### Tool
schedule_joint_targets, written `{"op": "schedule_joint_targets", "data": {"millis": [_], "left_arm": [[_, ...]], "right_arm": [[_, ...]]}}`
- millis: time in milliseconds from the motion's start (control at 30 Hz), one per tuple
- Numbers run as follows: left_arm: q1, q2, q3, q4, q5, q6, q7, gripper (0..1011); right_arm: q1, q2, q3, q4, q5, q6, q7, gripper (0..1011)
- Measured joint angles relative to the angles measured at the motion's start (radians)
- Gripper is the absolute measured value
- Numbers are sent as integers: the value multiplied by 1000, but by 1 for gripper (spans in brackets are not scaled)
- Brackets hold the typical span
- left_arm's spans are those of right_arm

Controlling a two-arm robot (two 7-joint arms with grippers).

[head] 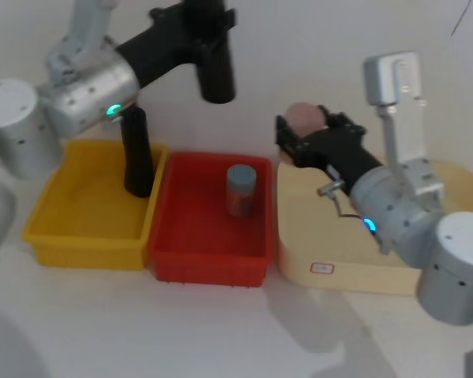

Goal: Pick up the garbage bag with the one hand and transfer it to the other hand.

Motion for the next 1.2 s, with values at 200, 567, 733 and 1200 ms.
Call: {"op": "schedule_joint_targets", "data": {"millis": [200,567,733,1200], "left_arm": [[-78,-91,45,112,-16,-8,-32,371],[-176,-230,104,335,-57,-9,-110,371],[-206,-283,124,456,-74,-11,-154,370],[-236,-341,130,670,-106,-39,-224,370]], "right_arm": [[-53,22,46,-90,-24,19,-41,679],[-156,45,137,-192,-61,40,-116,679],[-201,44,179,-201,-76,39,-152,679],[-191,22,225,-47,-71,50,-165,679]]}}
